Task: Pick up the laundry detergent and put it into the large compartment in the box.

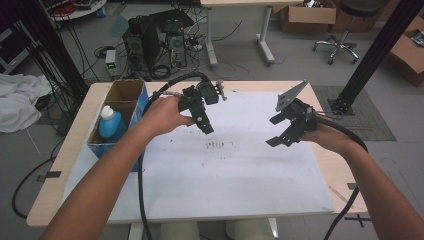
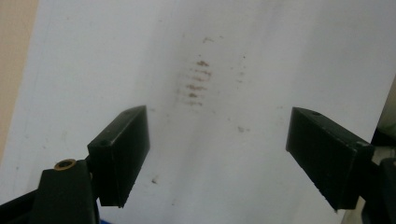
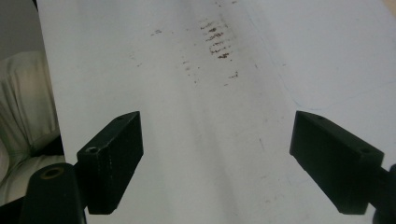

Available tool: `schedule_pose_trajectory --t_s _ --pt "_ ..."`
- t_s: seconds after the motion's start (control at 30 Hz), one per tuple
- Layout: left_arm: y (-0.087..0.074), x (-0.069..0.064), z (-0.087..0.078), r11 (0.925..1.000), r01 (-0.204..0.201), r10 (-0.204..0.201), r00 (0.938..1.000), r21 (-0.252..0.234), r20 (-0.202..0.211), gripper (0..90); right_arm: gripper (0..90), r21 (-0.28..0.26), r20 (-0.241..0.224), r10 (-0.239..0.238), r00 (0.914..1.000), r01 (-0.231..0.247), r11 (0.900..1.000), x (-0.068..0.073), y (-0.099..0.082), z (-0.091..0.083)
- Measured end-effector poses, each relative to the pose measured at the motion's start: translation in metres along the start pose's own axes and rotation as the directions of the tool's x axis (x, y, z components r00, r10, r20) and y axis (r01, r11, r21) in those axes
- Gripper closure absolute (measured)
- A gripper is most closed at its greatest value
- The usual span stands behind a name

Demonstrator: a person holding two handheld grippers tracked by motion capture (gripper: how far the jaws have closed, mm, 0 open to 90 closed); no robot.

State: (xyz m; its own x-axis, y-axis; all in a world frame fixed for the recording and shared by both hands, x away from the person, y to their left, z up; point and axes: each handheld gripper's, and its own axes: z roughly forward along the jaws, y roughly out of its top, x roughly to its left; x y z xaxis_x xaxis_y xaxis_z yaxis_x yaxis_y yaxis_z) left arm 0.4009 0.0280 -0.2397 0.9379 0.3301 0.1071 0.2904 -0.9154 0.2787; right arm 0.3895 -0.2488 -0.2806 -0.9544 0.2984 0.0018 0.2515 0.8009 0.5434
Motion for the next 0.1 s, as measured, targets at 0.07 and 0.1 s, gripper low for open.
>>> schedule_pose_trajectory --t_s 0.07,0.1 --pt "-0.0003 -0.0006 -0.0011 1.0 0.005 -0.005 1.0 -0.004 0.0 22.2 17.2 0.001 -0.001 -0.002 1.0 0.002 1.0 0.0003 0.0 0.001" --pt "-0.0005 -0.0006 -0.0015 1.0 0.006 -0.006 1.0 -0.003 0.0 22.2 17.2 0.0 -0.001 -0.002 1.0 0.002 1.0 0.0006 -0.0001 0.0014"
